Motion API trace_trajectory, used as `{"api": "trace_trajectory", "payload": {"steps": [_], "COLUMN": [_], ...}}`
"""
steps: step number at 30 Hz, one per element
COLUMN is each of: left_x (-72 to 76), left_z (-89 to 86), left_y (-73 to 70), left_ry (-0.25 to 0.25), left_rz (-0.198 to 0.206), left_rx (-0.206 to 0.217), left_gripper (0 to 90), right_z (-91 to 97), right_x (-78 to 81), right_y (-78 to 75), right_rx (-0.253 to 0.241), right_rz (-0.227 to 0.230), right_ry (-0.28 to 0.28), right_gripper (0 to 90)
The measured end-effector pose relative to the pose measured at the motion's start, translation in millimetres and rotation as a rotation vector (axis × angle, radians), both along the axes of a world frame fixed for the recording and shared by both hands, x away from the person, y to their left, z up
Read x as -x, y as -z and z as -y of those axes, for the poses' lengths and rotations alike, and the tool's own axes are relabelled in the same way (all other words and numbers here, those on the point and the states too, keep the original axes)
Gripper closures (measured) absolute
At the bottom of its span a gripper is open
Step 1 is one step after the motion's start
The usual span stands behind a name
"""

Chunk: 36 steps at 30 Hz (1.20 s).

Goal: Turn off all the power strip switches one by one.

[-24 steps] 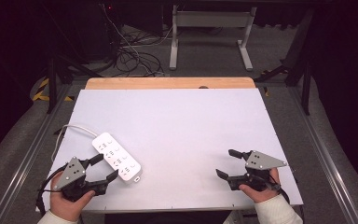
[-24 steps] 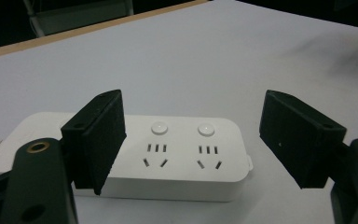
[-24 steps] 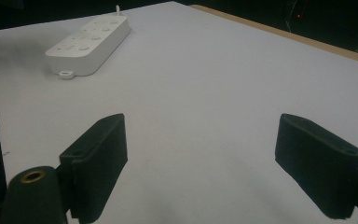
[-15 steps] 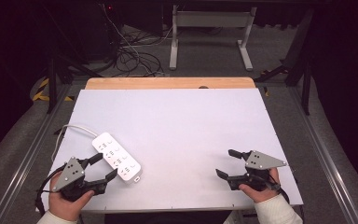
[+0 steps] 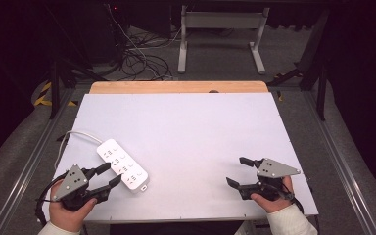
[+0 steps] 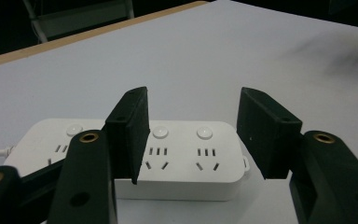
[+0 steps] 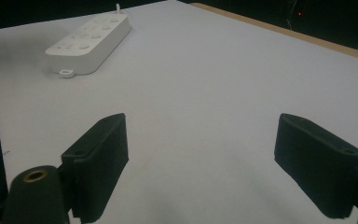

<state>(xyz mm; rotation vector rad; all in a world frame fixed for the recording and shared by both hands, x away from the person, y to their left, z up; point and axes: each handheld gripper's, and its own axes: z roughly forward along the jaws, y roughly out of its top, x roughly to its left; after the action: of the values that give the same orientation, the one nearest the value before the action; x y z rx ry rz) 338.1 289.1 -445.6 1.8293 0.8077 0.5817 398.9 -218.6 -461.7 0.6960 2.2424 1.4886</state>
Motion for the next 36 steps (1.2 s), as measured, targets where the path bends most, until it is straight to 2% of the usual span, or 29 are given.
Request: {"api": "trace_trajectory", "payload": {"steps": [3,6,7,8,9,10,11,12,19,26,29,36], "left_x": [-0.4,-1.0,-1.3,-2.0,-2.8,-3.7,-5.0,-5.8,-13.1,-31.7,-38.3,-47.6], "left_z": [1.0,1.0,1.3,1.1,0.6,1.2,1.4,2.1,10.6,22.5,29.4,40.9], "left_y": [-2.0,-4.7,-5.8,-7.2,-8.6,-10.4,-12.1,-13.4,-18.1,-17.2,-16.8,-16.7], "left_ry": [0.013,0.026,0.032,0.045,0.046,0.042,0.046,0.052,0.078,0.094,0.103,0.118], "left_rz": [0.007,0.006,0.002,-0.004,-0.001,-0.010,-0.011,-0.018,-0.041,-0.076,-0.083,-0.090], "left_rx": [-0.015,-0.020,-0.013,-0.003,-0.005,-0.007,-0.013,-0.013,-0.005,0.001,-0.017,-0.026], "left_gripper": [52.5,63.1,63.1,69.4,69.4,74.9,87.0,90.0,90.0,90.0,90.0,90.0], "right_z": [0.3,0.8,0.8,0.7,0.7,0.6,0.3,0.2,-0.3,-0.1,0.1,0.0], "right_x": [0.4,0.9,0.9,1.1,1.1,1.2,1.3,1.2,0.8,1.3,0.9,0.9], "right_y": [0.1,0.1,0.1,0.0,0.0,0.0,0.1,0.2,0.4,0.0,0.4,0.6], "right_rx": [0.001,0.004,0.004,0.002,0.002,0.002,0.001,0.002,0.001,0.005,0.001,0.002], "right_rz": [-0.001,0.000,0.000,-0.001,-0.001,-0.001,-0.003,-0.003,-0.004,-0.003,-0.006,-0.006], "right_ry": [0.002,0.003,0.003,0.003,0.003,0.003,0.003,0.003,0.000,0.000,-0.001,-0.005], "right_gripper": [17.8,17.8,17.8,17.8,17.8,17.8,17.9,17.9,17.8,17.7,17.7,17.6]}}
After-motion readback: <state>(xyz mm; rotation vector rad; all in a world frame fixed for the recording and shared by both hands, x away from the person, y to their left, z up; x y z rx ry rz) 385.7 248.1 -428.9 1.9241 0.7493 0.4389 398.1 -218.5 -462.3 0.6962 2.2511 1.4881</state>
